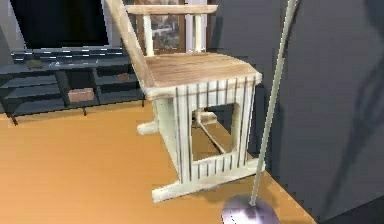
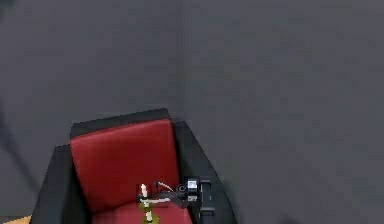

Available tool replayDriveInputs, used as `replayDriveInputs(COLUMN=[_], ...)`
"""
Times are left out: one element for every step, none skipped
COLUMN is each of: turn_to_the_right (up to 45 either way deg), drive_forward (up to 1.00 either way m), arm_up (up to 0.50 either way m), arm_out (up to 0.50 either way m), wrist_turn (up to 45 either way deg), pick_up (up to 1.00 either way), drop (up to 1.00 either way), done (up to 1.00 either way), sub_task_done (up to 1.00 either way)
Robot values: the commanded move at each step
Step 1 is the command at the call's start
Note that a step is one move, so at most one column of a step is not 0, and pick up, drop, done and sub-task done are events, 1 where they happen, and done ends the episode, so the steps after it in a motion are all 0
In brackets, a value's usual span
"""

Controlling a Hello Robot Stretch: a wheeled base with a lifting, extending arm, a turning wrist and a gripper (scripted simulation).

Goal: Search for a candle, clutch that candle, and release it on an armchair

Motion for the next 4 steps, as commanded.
replayDriveInputs(turn_to_the_right=[0.0,0.0,0.0,0.0], drive_forward=[0.00,0.00,0.00,0.00], arm_up=[-0.32,0.00,0.10,0.00], arm_out=[0.00,0.00,0.00,-0.08], wrist_turn=[0.0,0.0,0.0,0.0], pick_up=[0.00,0.00,0.00,0.00], drop=[0.00,1.00,0.00,0.00], done=[0.00,0.00,0.00,0.00], sub_task_done=[0.00,0.00,0.00,0.00])
